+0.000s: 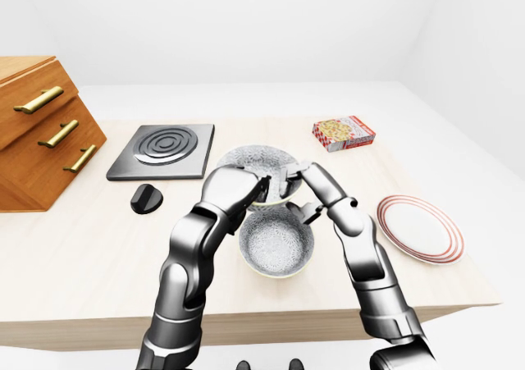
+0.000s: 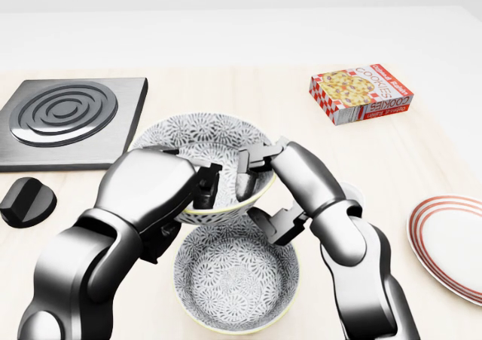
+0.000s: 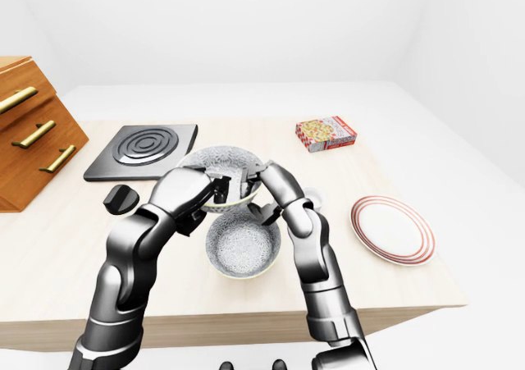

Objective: Pick the akita bowl from table center and place it on the plate.

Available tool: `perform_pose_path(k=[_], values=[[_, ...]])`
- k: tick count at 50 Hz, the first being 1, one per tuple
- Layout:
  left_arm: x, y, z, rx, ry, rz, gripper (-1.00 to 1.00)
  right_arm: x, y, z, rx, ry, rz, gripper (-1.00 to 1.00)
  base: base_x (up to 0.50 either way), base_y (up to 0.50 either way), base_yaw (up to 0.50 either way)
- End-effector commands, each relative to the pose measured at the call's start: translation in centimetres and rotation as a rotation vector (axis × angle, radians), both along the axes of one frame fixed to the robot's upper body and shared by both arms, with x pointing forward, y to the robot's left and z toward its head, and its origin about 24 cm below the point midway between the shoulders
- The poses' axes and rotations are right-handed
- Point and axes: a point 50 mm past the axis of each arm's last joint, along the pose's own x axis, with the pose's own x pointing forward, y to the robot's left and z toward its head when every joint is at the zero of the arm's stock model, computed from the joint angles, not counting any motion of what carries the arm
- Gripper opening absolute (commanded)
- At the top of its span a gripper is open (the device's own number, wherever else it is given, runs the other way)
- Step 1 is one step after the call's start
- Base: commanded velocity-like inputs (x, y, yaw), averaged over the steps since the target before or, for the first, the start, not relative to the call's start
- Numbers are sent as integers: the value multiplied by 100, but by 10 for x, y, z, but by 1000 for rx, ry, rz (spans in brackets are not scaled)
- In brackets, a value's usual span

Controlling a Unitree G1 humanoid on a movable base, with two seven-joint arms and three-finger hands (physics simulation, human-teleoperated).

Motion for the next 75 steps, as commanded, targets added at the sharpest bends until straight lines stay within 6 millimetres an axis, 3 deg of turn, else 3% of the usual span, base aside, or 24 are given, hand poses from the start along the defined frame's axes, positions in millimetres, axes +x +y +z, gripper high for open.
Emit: perform_pose_path(k=[1, 32, 35, 37, 38, 40, 41, 42, 63, 75], values=[[-4, -3, 10, -57, -30, -16, -100, -4, 4, -2, 23, 19, 35, -100, 0, 0, 0], [-1, 2, 8, -62, -18, 5, -100, -3, 2, -6, 28, 35, 26, -100, 0, 0, 0], [0, 3, 8, -61, -15, 15, -72, -3, 3, -7, 28, 38, 26, -100, 0, 0, 0], [1, 4, 8, -62, -12, 20, -15, -3, 3, -7, 28, 38, 27, -100, 0, 0, 0], [1, 5, 8, -60, -11, 24, -7, -3, 3, -7, 29, 38, 27, -100, 0, 0, 0], [2, 6, 7, -59, -9, 29, 34, -3, 3, -8, 29, 39, 27, -100, 0, 0, 0], [2, 6, 7, -59, -9, 31, 73, -3, 3, -8, 29, 39, 28, -100, 0, 0, 0], [1, 6, 7, -60, -8, 34, 100, -4, 3, -8, 29, 40, 28, -100, 0, 0, 0], [7, 13, 11, -63, -12, 59, 100, -6, -1, -6, 8, 35, 31, -100, 0, 0, 0], [14, 32, 21, -104, -26, 134, 100, -4, -17, 3, -4, 9, 0, -100, 0, 0, 0]])
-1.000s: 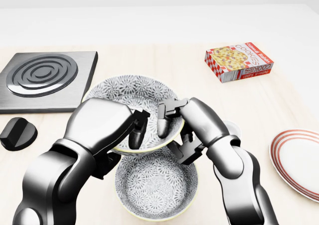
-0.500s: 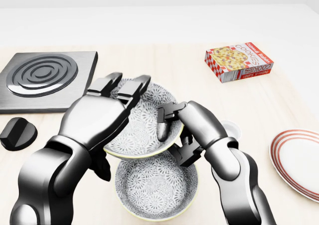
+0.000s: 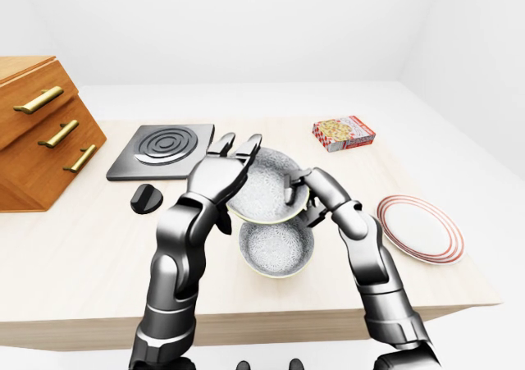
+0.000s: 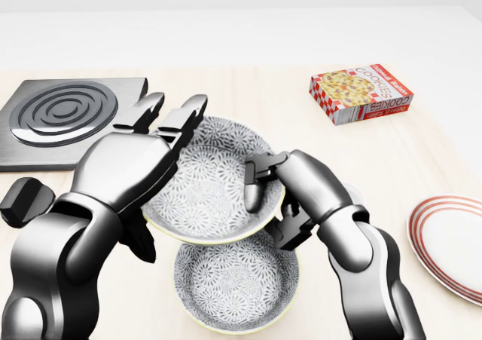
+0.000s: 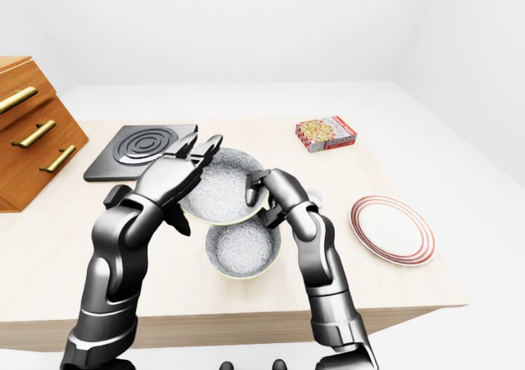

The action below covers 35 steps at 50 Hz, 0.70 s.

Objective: Pick the akita bowl from table center and place it on the plate.

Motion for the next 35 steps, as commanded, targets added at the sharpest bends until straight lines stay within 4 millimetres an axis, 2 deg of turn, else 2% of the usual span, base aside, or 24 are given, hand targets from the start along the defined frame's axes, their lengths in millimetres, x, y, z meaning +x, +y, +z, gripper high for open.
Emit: perform_pose_path(k=[1, 9, 19, 29, 35], values=[[7, 17, 9, -28, -11, 73, 100, 0, -12, 9, 68, -20, -4, -100, 0, 0, 0], [17, 33, 16, -56, -6, 115, 100, -2, -31, 13, 37, -33, -46, -100, 0, 0, 0], [21, 39, 17, -67, -3, 130, 100, -5, -53, 19, -13, -47, -92, -100, 0, 0, 0], [19, 41, 12, -74, 2, 138, 100, -21, -80, 23, -63, -59, -154, -100, 0, 0, 0], [18, 41, 1, -84, 20, 145, 100, -34, -97, 22, -89, -46, -196, -100, 0, 0, 0]])
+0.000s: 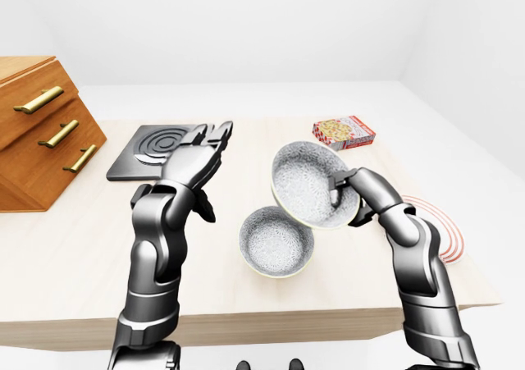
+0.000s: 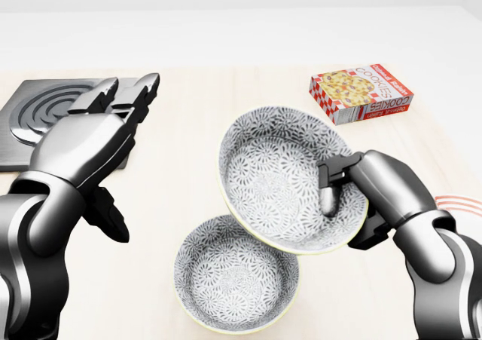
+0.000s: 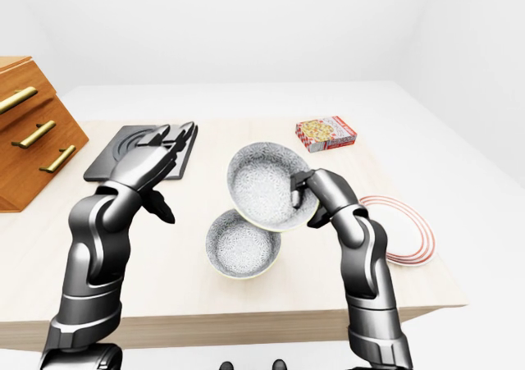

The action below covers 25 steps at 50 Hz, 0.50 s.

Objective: Pick the akita bowl from table center and place it on the plate.

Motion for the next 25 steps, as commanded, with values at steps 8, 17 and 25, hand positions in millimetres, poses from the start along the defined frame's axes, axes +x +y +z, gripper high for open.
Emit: perform_pose_path(k=[8, 17, 25], values=[[-1, 2, -20, -23, 34, 12, 100, -36, -55, 1, 90, 4, -112, -100, 0, 0, 0], [9, 5, -29, -32, 51, 5, 100, -44, -85, -6, 86, 38, -221, -100, 0, 0, 0], [12, 6, -33, -36, 57, 2, 100, -27, -86, 0, 42, 10, -242, -100, 0, 0, 0]])
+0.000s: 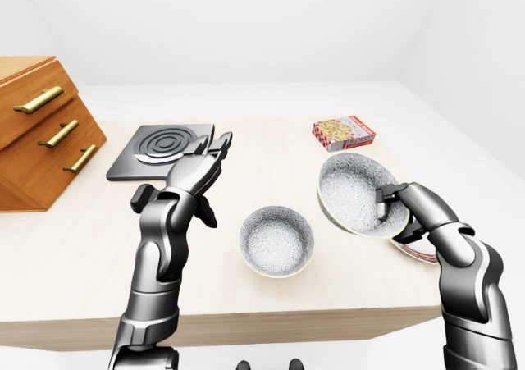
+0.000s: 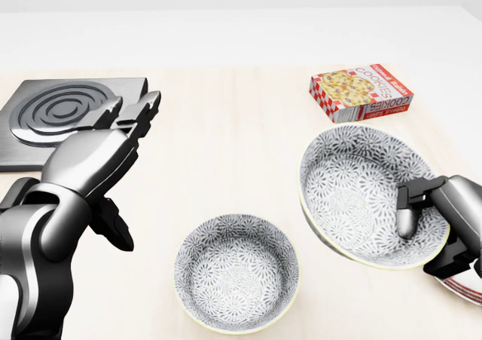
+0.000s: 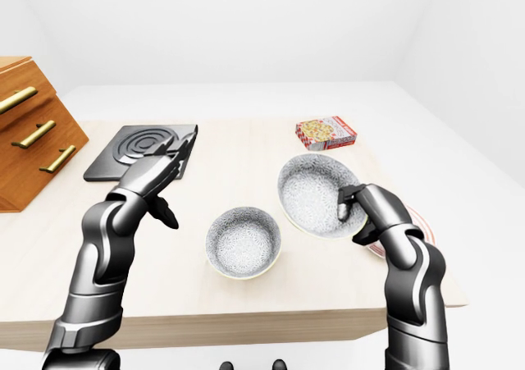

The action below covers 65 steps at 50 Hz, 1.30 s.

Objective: Pick the akita bowl from table center and place it on the plate.

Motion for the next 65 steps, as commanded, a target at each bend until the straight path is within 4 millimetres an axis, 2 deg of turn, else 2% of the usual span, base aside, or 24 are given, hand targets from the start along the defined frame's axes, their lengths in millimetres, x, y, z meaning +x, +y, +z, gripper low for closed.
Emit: perform_pose_path(k=[1, 6, 19, 26, 47, 55, 65], values=[[5, 2, -8, -9, 12, -3, 100, 9, -12, 9, 101, -86, -17, -100, 0, 0, 0], [5, 2, -8, -9, 13, -5, 100, 10, -22, 8, 91, -83, -51, -100, 0, 0, 0], [-2, -3, -9, -11, 17, -9, 100, -9, -77, -12, 111, -8, -250, -100, 0, 0, 0], [-4, -5, -10, -10, 19, -10, 100, -16, -97, -22, 130, 25, -330, -100, 0, 0, 0], [-3, -8, -12, -10, 24, -18, 100, -6, -127, -36, 91, 94, -450, -100, 0, 0, 0], [-4, -8, -15, -10, 27, -19, 100, -10, -138, -45, 87, 133, -507, -100, 0, 0, 0], [-5, -8, -17, -9, 28, -20, 100, -7, -143, -50, 73, 143, -533, -100, 0, 0, 0]])
